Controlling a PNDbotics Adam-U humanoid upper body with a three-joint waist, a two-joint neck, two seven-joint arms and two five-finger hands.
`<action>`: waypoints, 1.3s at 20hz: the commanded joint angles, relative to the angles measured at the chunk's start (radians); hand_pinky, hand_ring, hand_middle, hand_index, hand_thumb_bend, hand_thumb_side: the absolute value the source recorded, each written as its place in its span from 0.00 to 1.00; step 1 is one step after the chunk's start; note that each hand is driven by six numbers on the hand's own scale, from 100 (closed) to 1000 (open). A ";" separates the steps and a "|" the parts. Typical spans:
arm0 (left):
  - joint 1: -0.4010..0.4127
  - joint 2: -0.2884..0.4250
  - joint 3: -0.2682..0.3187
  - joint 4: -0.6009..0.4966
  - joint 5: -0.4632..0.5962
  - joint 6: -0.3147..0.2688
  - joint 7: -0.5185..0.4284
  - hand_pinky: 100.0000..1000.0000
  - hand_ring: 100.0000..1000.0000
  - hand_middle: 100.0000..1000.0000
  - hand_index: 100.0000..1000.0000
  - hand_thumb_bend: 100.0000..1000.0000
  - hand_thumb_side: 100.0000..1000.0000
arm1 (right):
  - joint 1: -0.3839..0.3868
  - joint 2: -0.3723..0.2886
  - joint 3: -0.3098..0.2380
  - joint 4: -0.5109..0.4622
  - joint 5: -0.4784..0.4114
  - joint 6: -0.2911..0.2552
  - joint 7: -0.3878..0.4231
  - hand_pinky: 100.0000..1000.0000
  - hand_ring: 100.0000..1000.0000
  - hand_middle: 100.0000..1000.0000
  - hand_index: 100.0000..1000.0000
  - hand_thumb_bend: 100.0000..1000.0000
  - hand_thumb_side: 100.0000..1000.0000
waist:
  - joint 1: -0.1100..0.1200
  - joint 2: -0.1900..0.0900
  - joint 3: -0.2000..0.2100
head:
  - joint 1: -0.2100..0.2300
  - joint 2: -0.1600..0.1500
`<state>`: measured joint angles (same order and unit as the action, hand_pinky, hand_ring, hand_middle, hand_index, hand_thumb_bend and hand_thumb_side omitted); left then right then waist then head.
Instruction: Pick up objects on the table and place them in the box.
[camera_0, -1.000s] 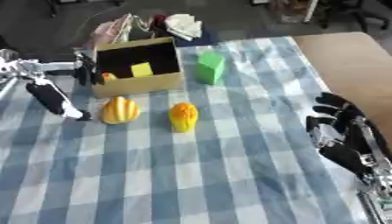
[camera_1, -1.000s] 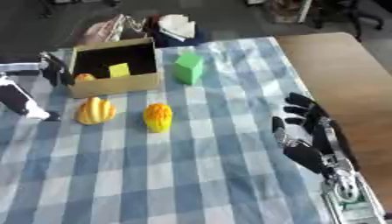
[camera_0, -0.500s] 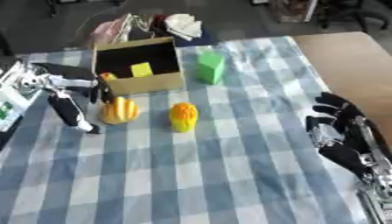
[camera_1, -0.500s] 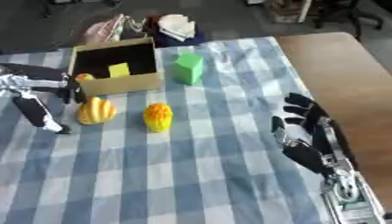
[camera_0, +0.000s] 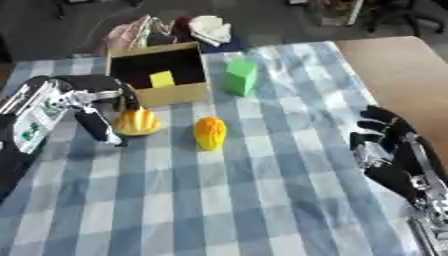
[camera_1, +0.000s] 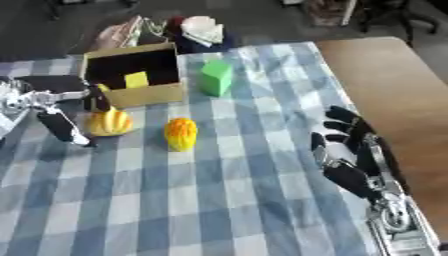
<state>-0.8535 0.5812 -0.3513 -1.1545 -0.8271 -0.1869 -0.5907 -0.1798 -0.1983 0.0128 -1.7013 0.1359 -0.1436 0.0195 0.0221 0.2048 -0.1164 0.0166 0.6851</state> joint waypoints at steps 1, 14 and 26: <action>-0.024 0.007 0.019 0.000 -0.018 0.010 0.037 0.66 0.60 0.63 0.77 0.50 0.20 | -0.008 -0.012 -0.005 -0.009 -0.005 -0.002 0.001 0.71 0.79 0.78 0.86 0.11 0.14 | -0.004 -0.021 -0.001 | 0.002 0.002; -0.023 -0.033 0.025 0.063 -0.040 0.012 0.022 0.66 0.60 0.65 0.78 0.50 0.18 | -0.007 -0.010 -0.004 -0.007 -0.006 -0.003 0.005 0.71 0.79 0.78 0.86 0.10 0.14 | -0.001 -0.020 -0.007 | 0.002 0.003; -0.012 -0.063 0.052 0.128 -0.066 0.014 0.153 0.50 0.36 0.35 0.57 0.23 0.02 | -0.010 -0.007 -0.004 -0.007 -0.007 -0.003 0.005 0.71 0.79 0.78 0.86 0.09 0.14 | -0.001 -0.018 -0.013 | 0.003 0.000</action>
<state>-0.8519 0.4933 -0.3138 -1.0135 -0.8988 -0.1730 -0.4557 -0.1799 -0.1971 0.0131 -1.6959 0.1344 -0.1450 0.0224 0.0223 0.2048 -0.1291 0.0180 0.6860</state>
